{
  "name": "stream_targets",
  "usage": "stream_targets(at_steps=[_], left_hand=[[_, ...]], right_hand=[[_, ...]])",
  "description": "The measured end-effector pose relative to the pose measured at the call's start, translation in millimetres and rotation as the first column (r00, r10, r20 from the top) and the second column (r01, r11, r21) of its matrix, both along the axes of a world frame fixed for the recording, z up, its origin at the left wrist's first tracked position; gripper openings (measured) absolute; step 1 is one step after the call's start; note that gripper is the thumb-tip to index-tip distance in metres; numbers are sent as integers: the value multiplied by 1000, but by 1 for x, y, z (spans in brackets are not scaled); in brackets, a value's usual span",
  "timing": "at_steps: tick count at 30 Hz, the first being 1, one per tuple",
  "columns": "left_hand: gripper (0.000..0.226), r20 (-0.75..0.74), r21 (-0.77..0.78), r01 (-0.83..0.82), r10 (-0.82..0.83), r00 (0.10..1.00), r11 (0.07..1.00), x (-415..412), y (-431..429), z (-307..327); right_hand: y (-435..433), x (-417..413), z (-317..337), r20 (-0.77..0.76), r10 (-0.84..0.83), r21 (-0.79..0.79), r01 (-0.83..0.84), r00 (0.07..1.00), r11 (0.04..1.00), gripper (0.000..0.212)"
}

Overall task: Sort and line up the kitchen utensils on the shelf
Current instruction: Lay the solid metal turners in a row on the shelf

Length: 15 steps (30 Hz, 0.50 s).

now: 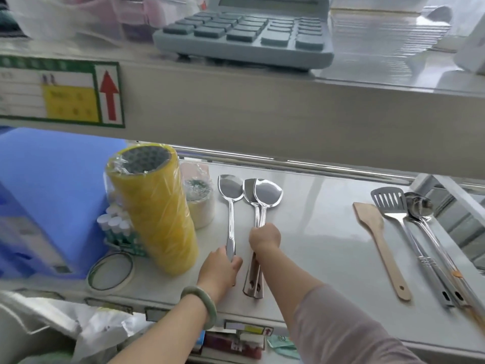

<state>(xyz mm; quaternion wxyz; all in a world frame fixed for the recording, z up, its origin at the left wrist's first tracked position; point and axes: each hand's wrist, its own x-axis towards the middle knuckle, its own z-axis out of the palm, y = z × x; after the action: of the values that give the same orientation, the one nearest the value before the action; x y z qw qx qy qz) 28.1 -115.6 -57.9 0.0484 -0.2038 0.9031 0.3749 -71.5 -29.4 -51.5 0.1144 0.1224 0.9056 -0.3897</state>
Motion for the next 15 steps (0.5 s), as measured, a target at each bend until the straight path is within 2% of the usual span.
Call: stream_targets(at_steps=[6, 12, 15], left_hand=[[35, -62, -135, 10, -19, 998, 991, 0, -10, -3], [43, -39, -236, 51, -61, 997, 970, 1, -7, -9], [49, -23, -292, 52, -61, 998, 955, 0, -5, -8]], right_hand=[[20, -8, 5, -37, -10, 71, 12, 999, 997, 32], [54, -15, 1, -30, 41, 225, -33, 999, 974, 32], [63, -19, -1, -28, 75, 252, -66, 997, 965, 34]])
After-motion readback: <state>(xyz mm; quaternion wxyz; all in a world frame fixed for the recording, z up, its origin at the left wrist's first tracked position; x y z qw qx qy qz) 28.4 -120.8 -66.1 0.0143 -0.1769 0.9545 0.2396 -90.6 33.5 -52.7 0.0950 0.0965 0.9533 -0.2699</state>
